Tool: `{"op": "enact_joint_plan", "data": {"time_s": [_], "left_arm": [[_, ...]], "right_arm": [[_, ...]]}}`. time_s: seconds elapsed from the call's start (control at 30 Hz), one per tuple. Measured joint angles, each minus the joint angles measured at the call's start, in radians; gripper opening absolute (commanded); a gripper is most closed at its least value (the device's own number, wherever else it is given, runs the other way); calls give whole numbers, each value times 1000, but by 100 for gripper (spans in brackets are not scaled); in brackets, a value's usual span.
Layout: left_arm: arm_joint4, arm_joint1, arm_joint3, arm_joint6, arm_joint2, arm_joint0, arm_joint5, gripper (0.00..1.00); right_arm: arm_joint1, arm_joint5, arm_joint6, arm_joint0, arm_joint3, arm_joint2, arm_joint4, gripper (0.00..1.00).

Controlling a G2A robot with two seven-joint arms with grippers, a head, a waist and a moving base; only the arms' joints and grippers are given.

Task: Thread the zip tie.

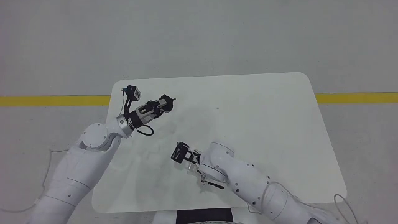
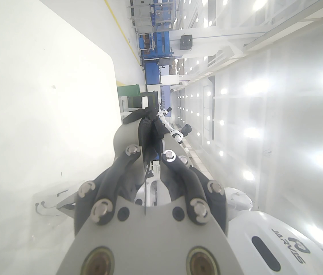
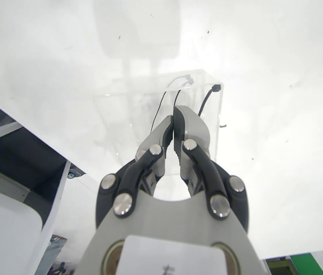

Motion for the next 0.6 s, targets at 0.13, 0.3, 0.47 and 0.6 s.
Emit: {"op": "enact_joint_plan", "data": {"time_s": [0.13, 0.3, 0.47, 0.6], "left_arm": [[0, 0, 0, 0, 0, 0, 0, 0], [0, 0, 0, 0, 0, 0, 0, 0], [0, 0, 0, 0, 0, 0, 0, 0], [0, 0, 0, 0, 0, 0, 0, 0]], "right_arm": [[8, -19, 16, -16, -49, 12, 2, 0], [21, -53, 17, -43, -124, 37, 22, 0], [42, -92, -9, -88, -226, 88, 58, 0], [61, -124, -69, -132, -292, 139, 79, 0]]}}
